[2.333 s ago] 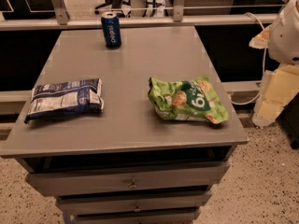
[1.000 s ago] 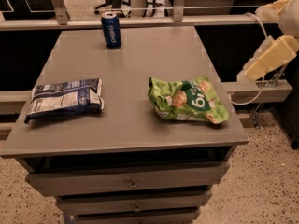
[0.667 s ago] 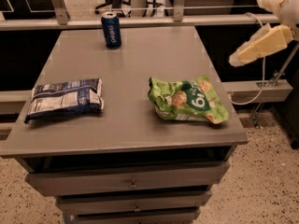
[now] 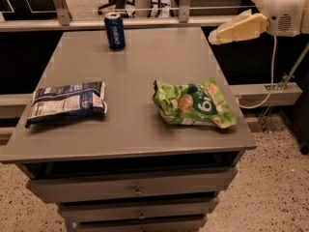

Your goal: Move pepsi can near blue chip bag

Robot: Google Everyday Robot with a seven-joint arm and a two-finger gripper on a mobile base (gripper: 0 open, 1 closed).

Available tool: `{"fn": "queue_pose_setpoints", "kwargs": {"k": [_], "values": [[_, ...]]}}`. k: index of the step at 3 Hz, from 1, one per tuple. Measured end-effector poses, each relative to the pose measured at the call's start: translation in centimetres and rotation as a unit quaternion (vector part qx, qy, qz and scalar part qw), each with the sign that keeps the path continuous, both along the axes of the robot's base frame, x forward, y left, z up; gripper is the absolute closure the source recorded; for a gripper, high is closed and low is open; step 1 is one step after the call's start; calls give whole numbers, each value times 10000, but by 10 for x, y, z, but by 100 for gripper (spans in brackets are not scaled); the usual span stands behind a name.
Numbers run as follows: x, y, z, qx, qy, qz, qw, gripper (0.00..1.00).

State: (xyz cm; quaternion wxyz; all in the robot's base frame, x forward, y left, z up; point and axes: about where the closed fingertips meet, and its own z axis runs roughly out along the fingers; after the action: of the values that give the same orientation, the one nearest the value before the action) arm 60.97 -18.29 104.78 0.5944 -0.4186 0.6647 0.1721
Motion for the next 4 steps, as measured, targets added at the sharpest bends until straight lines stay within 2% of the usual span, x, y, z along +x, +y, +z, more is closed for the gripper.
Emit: {"fn": "queue_pose_setpoints", "kwargs": {"k": [1, 2, 4], "values": [[41, 20, -18, 396, 46, -130, 9991, 0], [41, 20, -18, 396, 46, -130, 9991, 0], [78, 43, -52, 96, -149, -393, 9991, 0]]}}
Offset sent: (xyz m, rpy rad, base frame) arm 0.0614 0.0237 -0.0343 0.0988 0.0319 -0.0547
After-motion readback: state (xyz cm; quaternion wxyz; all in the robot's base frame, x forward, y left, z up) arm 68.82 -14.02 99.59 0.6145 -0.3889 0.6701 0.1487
